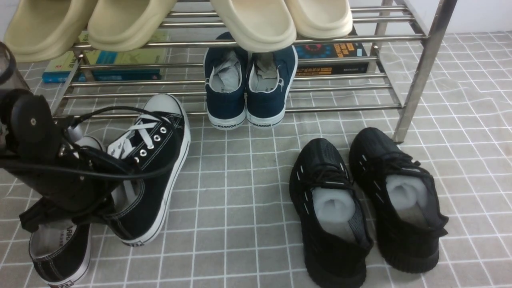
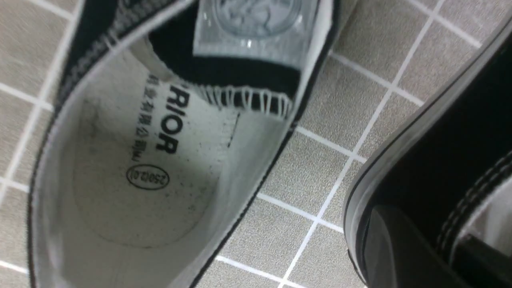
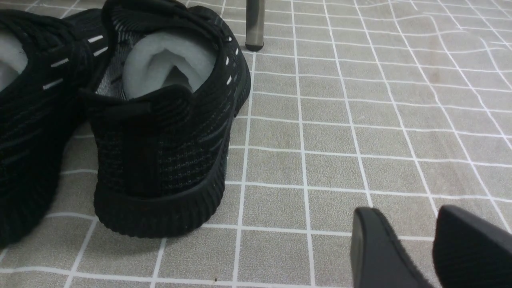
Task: Take the shoes off the shelf with your hand from the grey coffee tablecloth.
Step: 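Set the held shoe down on the floor in front of the rack with the left gripper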
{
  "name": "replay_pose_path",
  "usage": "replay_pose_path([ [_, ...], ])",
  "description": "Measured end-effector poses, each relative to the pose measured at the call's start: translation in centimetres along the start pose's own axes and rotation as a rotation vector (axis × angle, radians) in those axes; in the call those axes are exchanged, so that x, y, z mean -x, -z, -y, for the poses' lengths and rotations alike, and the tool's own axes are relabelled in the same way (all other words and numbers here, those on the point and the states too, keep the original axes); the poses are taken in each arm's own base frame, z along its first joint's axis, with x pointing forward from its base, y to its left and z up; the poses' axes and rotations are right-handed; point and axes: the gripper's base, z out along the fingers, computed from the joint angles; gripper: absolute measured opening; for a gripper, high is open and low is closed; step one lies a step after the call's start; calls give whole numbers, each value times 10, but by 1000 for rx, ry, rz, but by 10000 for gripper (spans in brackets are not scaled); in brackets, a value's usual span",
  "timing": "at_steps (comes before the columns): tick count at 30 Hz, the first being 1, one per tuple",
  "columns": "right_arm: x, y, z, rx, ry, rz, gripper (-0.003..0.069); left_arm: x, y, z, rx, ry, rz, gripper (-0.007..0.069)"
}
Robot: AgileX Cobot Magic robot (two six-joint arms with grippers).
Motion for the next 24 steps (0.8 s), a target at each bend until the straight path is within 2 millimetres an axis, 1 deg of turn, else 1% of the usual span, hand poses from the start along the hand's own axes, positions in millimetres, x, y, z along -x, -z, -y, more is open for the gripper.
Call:
replay_pose_path([
  [10, 0, 0, 0, 0, 0, 0, 239, -10, -7, -8, 38, 2, -54, 24],
  [14, 0, 0, 0, 0, 0, 0, 239, -15, -10, -14, 90, 1, -88, 27],
  [19, 0, 0, 0, 0, 0, 0, 239, -17, -9, -17, 107, 55, -78, 29],
  [24, 0, 0, 0, 0, 0, 0, 239, -18, -8, -20, 118, 72, -60, 31],
])
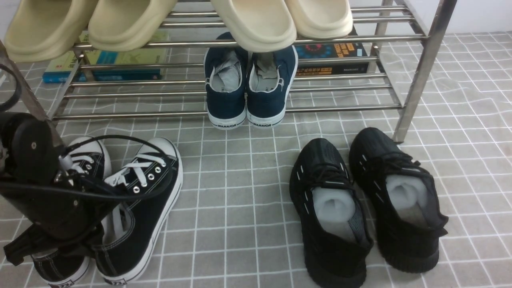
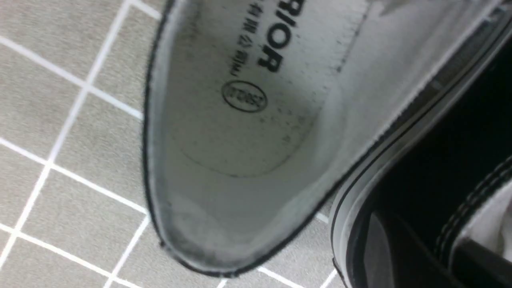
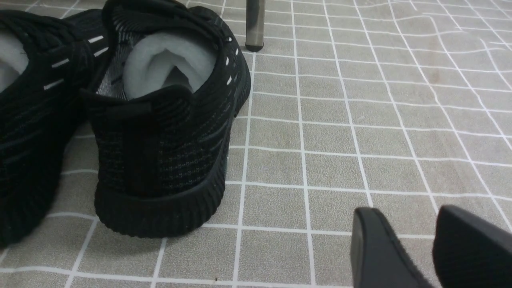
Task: Take the shoes off the shelf with your hand from the grey coffee tablecloth.
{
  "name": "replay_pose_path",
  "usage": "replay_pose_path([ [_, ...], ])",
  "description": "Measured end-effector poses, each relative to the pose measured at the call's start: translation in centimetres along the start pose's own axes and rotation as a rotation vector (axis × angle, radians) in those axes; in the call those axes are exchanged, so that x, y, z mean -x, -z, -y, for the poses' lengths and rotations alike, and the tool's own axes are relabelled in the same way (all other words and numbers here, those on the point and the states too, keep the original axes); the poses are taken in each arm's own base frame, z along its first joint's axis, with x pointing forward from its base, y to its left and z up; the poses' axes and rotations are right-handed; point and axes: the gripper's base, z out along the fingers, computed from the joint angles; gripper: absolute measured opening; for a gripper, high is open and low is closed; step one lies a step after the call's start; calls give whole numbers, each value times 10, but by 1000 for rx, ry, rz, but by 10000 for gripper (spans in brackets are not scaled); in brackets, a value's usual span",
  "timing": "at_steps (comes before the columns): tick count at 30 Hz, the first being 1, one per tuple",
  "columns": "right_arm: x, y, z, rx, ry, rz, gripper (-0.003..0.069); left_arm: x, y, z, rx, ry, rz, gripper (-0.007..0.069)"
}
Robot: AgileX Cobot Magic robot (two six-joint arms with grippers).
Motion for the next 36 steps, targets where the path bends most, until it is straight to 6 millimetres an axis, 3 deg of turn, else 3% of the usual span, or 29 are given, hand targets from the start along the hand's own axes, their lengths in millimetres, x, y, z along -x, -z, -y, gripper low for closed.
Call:
replay_pose_path([
  [8, 0, 0, 0, 0, 0, 0, 239, 0, 22, -7, -10, 32, 95, 36],
  [15, 0, 0, 0, 0, 0, 0, 239, 0, 25, -8, -11, 41, 112, 59],
  [27, 0, 0, 0, 0, 0, 0, 239, -3, 27, 6, -173, -7, 74, 291],
  [32, 0, 0, 0, 0, 0, 0, 239, -3, 27, 8, -185, -21, 74, 316],
  [35, 0, 0, 0, 0, 0, 0, 239, -4, 35, 7, -191, -85, 87, 314],
  [36, 0, 0, 0, 0, 0, 0, 239, -3, 46, 8, -208, -132, 112, 300],
])
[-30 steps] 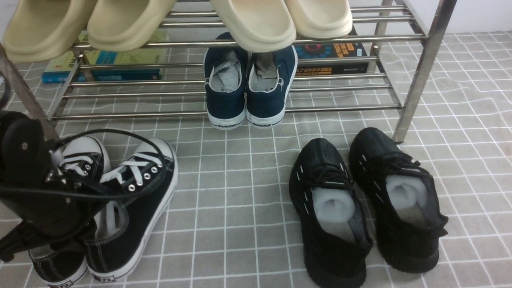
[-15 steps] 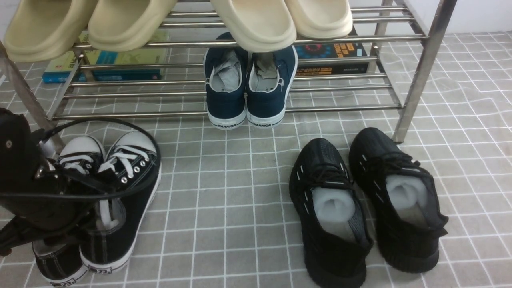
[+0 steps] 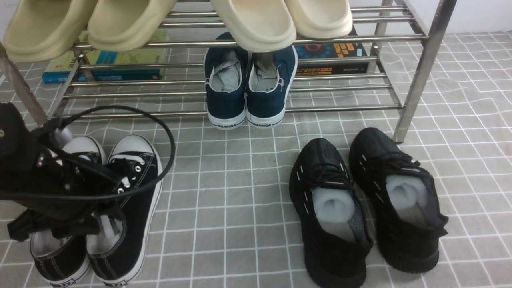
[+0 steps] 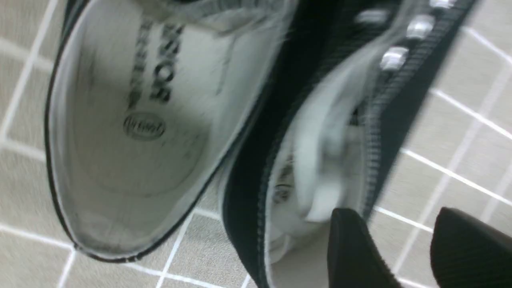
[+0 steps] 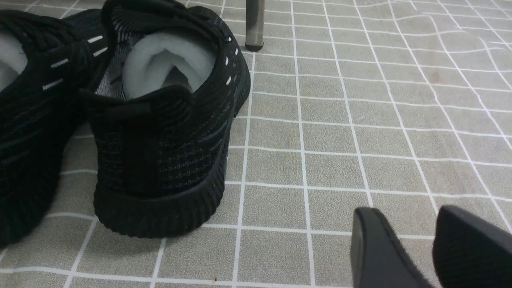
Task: Take the shoes off the shelf with your hand from the grey coffee tablecloth.
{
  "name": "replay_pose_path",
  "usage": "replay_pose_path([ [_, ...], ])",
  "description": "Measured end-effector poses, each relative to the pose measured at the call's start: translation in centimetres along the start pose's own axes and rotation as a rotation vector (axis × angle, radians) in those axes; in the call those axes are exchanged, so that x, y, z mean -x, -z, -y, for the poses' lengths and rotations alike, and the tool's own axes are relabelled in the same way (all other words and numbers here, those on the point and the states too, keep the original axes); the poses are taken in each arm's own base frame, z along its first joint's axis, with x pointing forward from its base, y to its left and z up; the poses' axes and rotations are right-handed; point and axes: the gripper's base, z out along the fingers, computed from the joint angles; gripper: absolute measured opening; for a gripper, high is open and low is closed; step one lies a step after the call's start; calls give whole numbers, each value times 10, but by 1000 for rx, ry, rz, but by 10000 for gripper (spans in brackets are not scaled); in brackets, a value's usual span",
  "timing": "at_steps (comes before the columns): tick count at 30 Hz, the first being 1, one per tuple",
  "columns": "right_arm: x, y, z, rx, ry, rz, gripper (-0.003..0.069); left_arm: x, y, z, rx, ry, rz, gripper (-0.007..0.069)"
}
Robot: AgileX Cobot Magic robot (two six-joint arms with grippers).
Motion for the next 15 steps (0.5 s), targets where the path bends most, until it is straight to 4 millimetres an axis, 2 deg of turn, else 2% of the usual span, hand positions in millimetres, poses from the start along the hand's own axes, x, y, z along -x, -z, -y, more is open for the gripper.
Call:
replay_pose_path([
  [1, 0, 0, 0, 0, 0, 0, 239, 0, 2, 0, -3, -7, 4, 296],
  [2, 0, 0, 0, 0, 0, 0, 239, 1, 22, 3, -29, -71, 40, 255],
  [3, 0, 0, 0, 0, 0, 0, 239, 1, 24, 4, -32, -78, 45, 255],
  [7, 0, 0, 0, 0, 0, 0, 239, -13, 82, 0, -90, -247, 152, 76],
  [9, 0, 0, 0, 0, 0, 0, 239, -27, 103, -7, -104, -325, 192, 22],
  [10, 0, 0, 0, 0, 0, 0, 239, -27, 103, -7, -104, -332, 192, 18],
  [12, 0, 0, 0, 0, 0, 0, 239, -49, 117, -19, -120, -430, 228, 1],
  [14, 0, 0, 0, 0, 0, 0, 239, -65, 118, -28, -143, -471, 243, 1],
  [15, 0, 0, 0, 0, 0, 0, 239, -82, 115, -36, -184, -500, 263, 1],
])
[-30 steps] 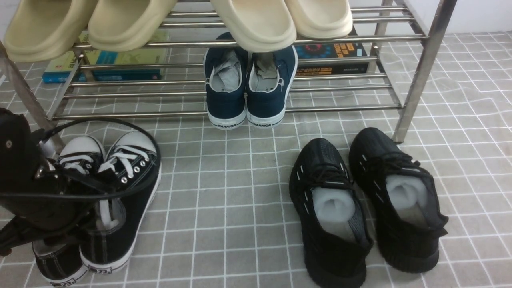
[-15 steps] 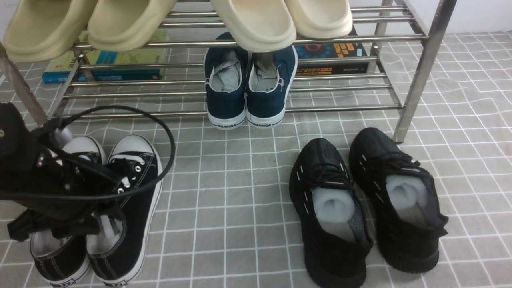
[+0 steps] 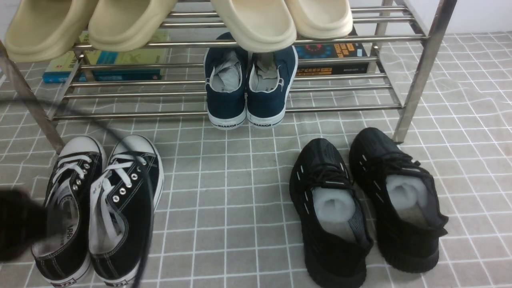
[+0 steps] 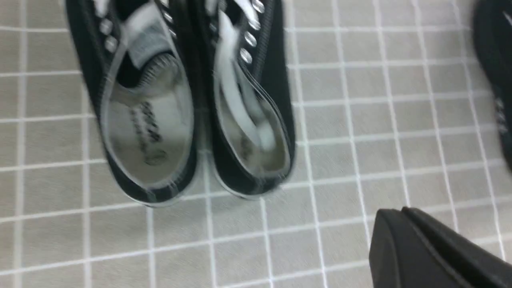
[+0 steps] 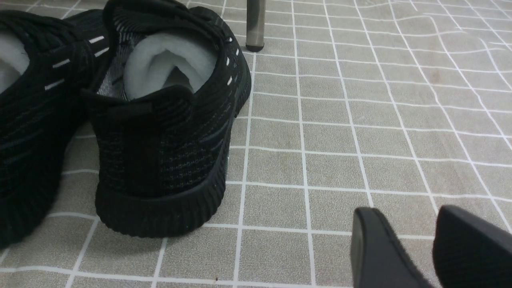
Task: Take the shoes off the shelf with your hand from the grey coffee tablecloth.
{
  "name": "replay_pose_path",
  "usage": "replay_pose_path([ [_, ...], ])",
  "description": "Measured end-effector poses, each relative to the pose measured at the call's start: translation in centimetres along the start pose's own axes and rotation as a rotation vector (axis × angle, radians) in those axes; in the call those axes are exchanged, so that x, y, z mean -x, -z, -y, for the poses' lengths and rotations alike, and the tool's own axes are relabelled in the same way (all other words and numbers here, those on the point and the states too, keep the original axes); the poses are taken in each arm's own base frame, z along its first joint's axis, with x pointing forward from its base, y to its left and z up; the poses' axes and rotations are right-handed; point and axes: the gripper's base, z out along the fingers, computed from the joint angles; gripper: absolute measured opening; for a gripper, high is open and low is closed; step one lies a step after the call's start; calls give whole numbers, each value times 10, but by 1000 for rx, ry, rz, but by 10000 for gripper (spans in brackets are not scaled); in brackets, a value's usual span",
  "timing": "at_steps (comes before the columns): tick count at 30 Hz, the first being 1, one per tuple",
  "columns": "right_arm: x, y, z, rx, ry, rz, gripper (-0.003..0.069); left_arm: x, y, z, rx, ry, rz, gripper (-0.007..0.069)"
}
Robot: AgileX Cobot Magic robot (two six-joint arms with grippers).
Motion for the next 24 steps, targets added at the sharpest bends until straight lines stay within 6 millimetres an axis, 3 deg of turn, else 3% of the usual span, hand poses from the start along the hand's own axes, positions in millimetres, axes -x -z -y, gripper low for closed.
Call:
replay_pose_path([
  [2, 0, 0, 0, 0, 0, 0, 239, -13, -1, 1, -35, -3, 46, 1],
  [5, 0, 0, 0, 0, 0, 0, 239, -42, -13, -2, -106, 2, 281, 1],
  [12, 0, 0, 0, 0, 0, 0, 239, -71, -30, -14, -140, 128, 569, 4],
  [24, 0, 0, 0, 0, 0, 0, 239, -88, -49, -24, -71, 84, 551, 15],
])
